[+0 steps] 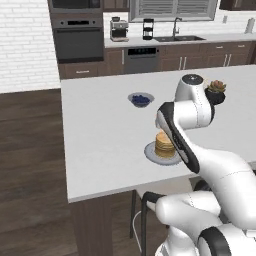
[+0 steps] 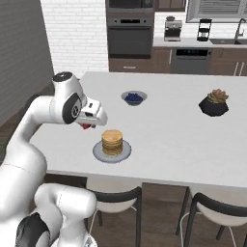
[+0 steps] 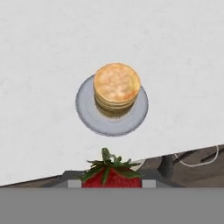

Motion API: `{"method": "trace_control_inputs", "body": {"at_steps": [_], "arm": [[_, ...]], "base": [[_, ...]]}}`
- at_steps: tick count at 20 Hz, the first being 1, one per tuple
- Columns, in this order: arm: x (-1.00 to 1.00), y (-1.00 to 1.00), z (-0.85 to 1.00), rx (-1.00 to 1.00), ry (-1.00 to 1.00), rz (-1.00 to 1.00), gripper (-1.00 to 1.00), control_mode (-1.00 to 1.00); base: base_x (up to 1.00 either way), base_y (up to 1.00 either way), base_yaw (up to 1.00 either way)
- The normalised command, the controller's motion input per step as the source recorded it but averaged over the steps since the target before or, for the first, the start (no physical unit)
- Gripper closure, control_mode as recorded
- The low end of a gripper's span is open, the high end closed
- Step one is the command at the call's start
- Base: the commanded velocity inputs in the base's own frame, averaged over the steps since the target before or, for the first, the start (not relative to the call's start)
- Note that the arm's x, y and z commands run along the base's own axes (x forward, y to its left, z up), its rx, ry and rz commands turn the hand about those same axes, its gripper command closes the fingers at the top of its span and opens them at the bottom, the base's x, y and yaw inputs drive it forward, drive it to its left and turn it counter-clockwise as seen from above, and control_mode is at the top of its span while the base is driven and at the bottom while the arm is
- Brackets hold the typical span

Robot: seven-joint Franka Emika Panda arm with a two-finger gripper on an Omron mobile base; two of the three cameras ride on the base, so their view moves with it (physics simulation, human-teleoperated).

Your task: Take the strawberry from the fridge and place it on top of the pancake, located on the dining counter.

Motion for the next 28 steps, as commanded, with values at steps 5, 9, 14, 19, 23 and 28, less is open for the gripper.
{"method": "trace_control_inputs", "body": {"at_steps": [5, 9, 14, 19, 23, 28], "arm": [[1.00, -0.43, -0.24, 0.02, 0.00, 0.09, 1.00, -1.00], [0.62, -0.14, -0.44, 0.00, -0.02, 0.07, 1.00, -1.00], [0.43, 0.00, -0.43, 0.00, 0.00, 0.03, 1.00, -1.00], [0.14, 0.00, -0.38, 0.00, 0.02, 0.00, 1.00, -1.00], [0.15, -0.01, -0.40, 0.00, 0.01, 0.00, 1.00, -1.00], [0.37, -0.09, -0.49, -0.01, 0.00, 0.00, 1.00, -1.00]], "base": [[0.00, 0.00, 0.00], [0.00, 0.00, 0.00], [0.00, 0.00, 0.00], [0.00, 0.00, 0.00], [0.00, 0.00, 0.00], [0.00, 0.00, 0.00]]}}
